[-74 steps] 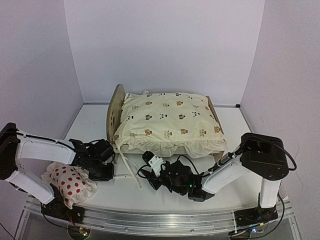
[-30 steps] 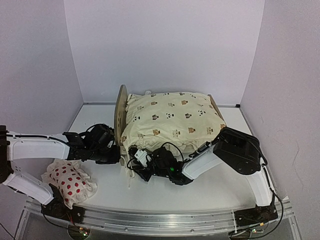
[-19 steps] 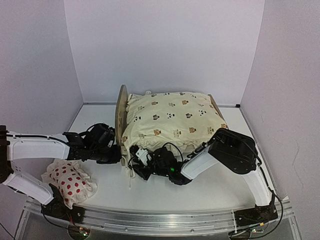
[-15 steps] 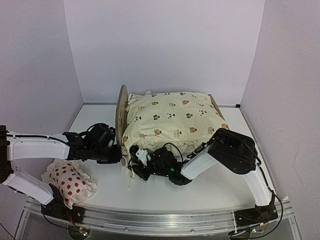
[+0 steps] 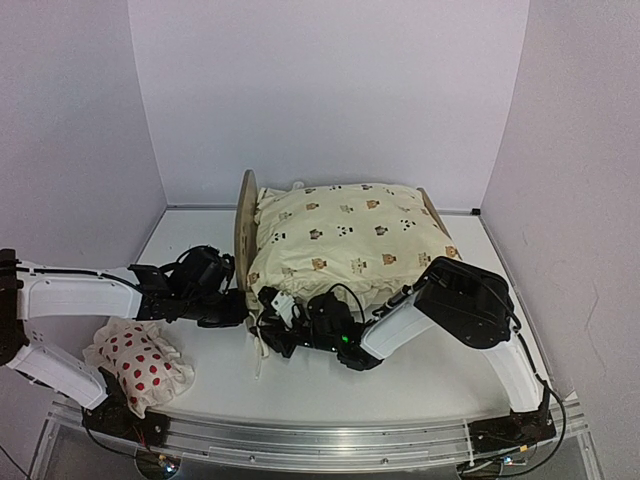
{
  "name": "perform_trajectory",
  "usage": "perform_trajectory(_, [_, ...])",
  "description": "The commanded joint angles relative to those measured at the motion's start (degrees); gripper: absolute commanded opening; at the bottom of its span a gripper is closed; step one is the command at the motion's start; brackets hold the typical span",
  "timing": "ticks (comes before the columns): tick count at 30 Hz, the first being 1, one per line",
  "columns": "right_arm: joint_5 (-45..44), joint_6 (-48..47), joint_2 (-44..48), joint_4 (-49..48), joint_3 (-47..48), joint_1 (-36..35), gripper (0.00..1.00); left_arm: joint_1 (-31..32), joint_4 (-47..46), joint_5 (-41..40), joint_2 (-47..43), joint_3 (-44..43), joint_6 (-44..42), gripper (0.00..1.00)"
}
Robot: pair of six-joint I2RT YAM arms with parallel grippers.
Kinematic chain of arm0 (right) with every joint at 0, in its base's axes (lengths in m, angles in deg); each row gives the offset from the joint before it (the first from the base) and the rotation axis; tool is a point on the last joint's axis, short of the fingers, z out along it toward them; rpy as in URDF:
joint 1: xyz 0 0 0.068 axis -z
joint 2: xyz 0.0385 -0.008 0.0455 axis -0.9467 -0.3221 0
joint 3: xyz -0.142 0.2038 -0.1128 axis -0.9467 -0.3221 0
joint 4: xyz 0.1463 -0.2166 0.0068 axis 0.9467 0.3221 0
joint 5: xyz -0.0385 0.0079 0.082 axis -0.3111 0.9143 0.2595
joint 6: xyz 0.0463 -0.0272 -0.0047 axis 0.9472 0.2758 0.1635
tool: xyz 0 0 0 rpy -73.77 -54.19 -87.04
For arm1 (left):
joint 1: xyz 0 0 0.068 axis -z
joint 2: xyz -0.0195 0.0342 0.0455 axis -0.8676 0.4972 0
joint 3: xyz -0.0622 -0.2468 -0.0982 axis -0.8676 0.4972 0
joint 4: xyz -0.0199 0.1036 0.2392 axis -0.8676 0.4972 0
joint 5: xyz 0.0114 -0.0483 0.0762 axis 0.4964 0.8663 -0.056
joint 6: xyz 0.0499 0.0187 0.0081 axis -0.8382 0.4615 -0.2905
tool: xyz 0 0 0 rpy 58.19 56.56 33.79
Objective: Set up the pet bed
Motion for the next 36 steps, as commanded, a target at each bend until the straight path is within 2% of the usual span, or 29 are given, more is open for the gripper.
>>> perform_trajectory(1, [0.7, 1.3, -1.2, -2.9, 2.3, 0.0, 0.39, 0.4, -4.3, 2.2, 0.7, -1.1, -2.4, 0.0])
perform_trajectory(11, [-2.1, 2.2, -1.6, -3.0, 1.8, 0.0, 0.12, 0.4, -4.0, 3.4, 0.1, -1.0, -2.4, 0.0])
perform_trajectory(14, [-2.7, 2.6, -1.3, -3.2, 0.8, 0.0, 0.01, 0.4, -3.3, 4.2, 0.0, -1.1, -2.8, 0.06])
perform_trajectory(17, [-3.5, 4.6, -0.8, -3.9, -0.5, 0.0, 0.0, 1.0, -1.2, 5.7, 0.3, -2.0, -3.5, 0.23])
perform_trajectory(20, [-5.1, 5.5, 0.0, -4.2, -2.0, -0.2, 0.0, 2.6, 3.1, 3.3, 0.8, -3.8, -3.8, 0.43])
perform_trajectory(22, [-7.3, 6.0, 0.8, -4.2, -3.0, -0.3, 0.0, 3.7, 5.5, 2.0, 1.0, -4.8, -3.8, 0.49])
perform_trajectory(28, [-16.6, 5.3, 2.7, -4.2, -5.7, -2.3, 0.0, 9.4, 11.4, -0.9, 1.9, -7.1, -2.3, 0.54])
perform_trajectory(31, [-23.6, 4.7, 3.3, -4.2, -6.3, -3.7, 0.0, 12.0, 12.7, -0.3, 2.8, -8.1, -2.0, 0.54])
perform_trajectory(36, [-29.5, 5.5, 3.4, -4.3, -6.6, -5.2, 0.0, 13.9, 12.5, 0.8, 4.9, -8.1, -2.0, 0.53])
